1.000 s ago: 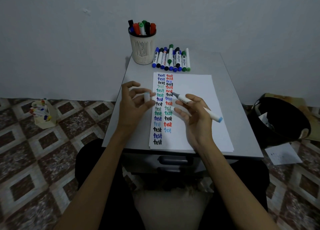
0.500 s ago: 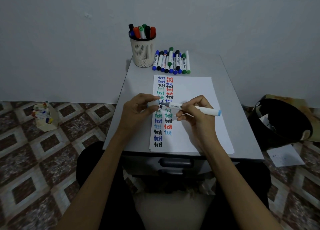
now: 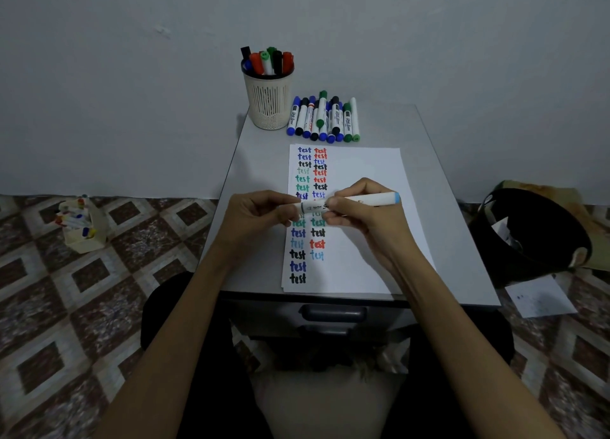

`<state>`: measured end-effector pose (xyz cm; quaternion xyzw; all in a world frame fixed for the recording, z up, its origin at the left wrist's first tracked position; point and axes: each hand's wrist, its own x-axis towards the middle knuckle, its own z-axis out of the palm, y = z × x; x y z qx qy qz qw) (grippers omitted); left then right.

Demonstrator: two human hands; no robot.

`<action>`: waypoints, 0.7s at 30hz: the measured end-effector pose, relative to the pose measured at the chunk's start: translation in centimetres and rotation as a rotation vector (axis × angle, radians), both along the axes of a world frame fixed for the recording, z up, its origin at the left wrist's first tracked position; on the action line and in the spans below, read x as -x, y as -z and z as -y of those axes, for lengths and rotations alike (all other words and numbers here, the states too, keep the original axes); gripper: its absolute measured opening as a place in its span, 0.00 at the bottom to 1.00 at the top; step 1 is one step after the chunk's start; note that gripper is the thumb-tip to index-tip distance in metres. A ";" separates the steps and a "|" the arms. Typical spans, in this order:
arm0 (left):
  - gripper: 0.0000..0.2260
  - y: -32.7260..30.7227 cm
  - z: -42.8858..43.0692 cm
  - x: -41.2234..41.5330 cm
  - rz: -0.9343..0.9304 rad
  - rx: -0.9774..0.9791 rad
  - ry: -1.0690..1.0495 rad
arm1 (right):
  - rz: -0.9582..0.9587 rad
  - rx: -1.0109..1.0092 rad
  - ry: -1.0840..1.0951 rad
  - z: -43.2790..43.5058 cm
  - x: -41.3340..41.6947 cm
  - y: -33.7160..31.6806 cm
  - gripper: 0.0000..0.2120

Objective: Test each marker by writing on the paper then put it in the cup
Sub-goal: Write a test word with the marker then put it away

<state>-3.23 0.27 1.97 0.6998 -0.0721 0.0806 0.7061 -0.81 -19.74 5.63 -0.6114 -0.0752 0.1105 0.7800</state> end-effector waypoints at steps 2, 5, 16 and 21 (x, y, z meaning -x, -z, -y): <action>0.06 0.2 -0.1 0.0 0.003 0.024 -0.008 | -0.017 -0.035 0.021 -0.4 0.1 0.3 0.06; 0.05 0.3 -0.1 0.0 0.020 0.000 -0.020 | -0.066 -0.121 0.056 -1.1 0.6 0.8 0.06; 0.07 0.2 0.0 -0.2 0.007 -0.057 -0.022 | -0.105 -0.138 0.047 -1.1 1.7 1.7 0.04; 0.08 0.0 0.1 0.0 0.066 0.027 -0.114 | -0.005 0.064 -0.215 0.7 0.1 -1.2 0.15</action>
